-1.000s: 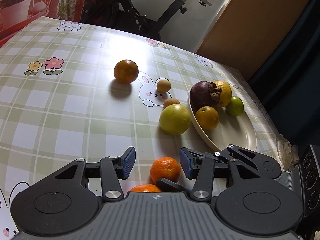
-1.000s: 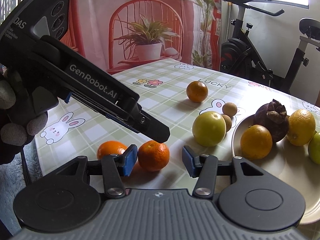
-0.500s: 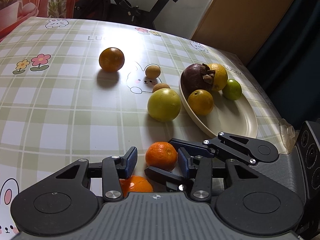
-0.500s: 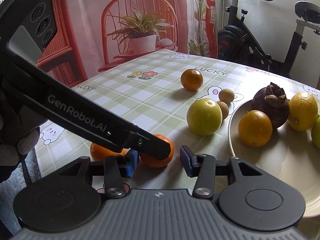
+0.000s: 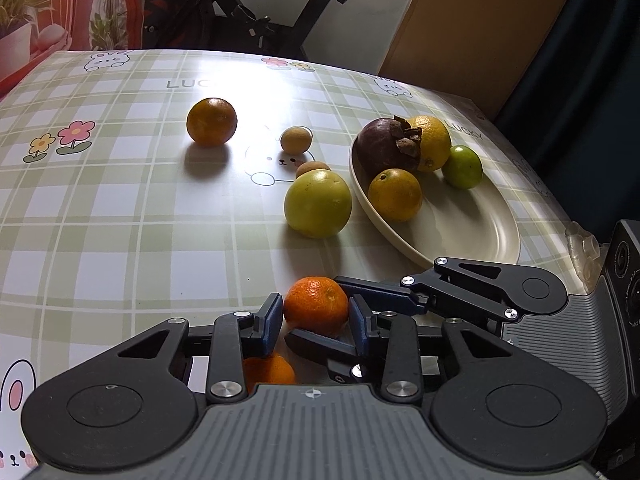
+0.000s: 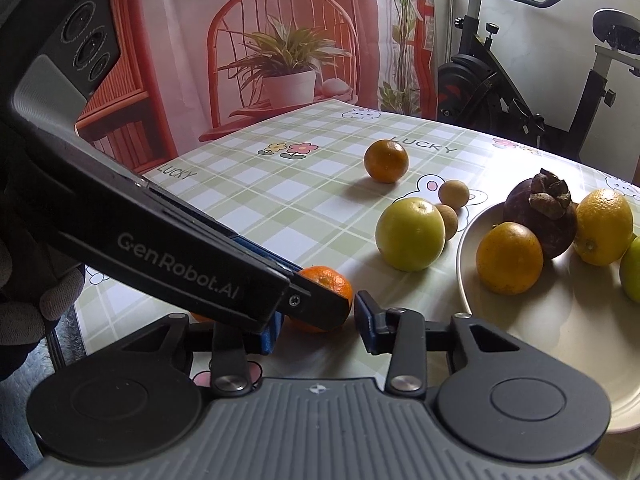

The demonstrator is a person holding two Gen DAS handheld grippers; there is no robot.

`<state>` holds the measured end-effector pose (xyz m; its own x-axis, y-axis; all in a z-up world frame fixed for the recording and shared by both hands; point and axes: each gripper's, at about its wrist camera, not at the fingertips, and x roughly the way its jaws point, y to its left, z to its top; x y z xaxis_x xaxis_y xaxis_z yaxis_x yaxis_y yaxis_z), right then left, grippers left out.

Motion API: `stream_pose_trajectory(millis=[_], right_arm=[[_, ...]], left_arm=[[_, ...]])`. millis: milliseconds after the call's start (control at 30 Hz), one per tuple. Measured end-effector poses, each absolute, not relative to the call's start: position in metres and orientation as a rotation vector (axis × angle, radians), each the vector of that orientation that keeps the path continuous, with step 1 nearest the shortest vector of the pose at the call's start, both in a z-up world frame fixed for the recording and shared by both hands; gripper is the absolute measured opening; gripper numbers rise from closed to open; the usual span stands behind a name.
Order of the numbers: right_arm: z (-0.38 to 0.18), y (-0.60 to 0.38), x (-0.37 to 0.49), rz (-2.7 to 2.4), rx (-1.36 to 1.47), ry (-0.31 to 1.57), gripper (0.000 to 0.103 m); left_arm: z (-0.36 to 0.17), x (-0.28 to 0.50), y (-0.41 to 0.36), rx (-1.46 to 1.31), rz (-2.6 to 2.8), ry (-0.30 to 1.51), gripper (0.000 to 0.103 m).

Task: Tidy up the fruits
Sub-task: 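Close the left tool on the tangerine and lift it, then carry the tangerine with the left tool onto the plate beside the lemon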

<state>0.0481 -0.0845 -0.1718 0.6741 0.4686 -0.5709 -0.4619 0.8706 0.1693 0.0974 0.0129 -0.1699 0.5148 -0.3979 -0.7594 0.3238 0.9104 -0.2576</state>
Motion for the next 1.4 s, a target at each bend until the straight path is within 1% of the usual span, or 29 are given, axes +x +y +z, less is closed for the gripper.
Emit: stream_pose_trajectory(millis=[367,933,1133,1267,1400], right_arm=[[-0.173,-0.086,0.051,0.526,0.031,0.657,0.042],[-0.171,-0.087,0.048,0.524,0.034,0.646,0.039],[-0.15,-0.105,0.039,0.471,0.068,0.557,0.039],[-0.136,-0.126,0.04,0.416,0.088,0.503,0.039],[-0.134,-0.148,0.043,0.359,0.103,0.483,0.039]], left_arm=[[-0.169,0.095,0.013,-0.078,-0.424,0.926,0.038],[-0.168,0.094,0.014,-0.082,-0.419,0.926,0.038],[-0.144,0.098,0.001,-0.043,-0.465,0.871,0.038],[-0.123,0.109,-0.022,0.0,-0.507,0.828,0.038],[-0.116,0.12,-0.051,0.05,-0.543,0.814,0.038]])
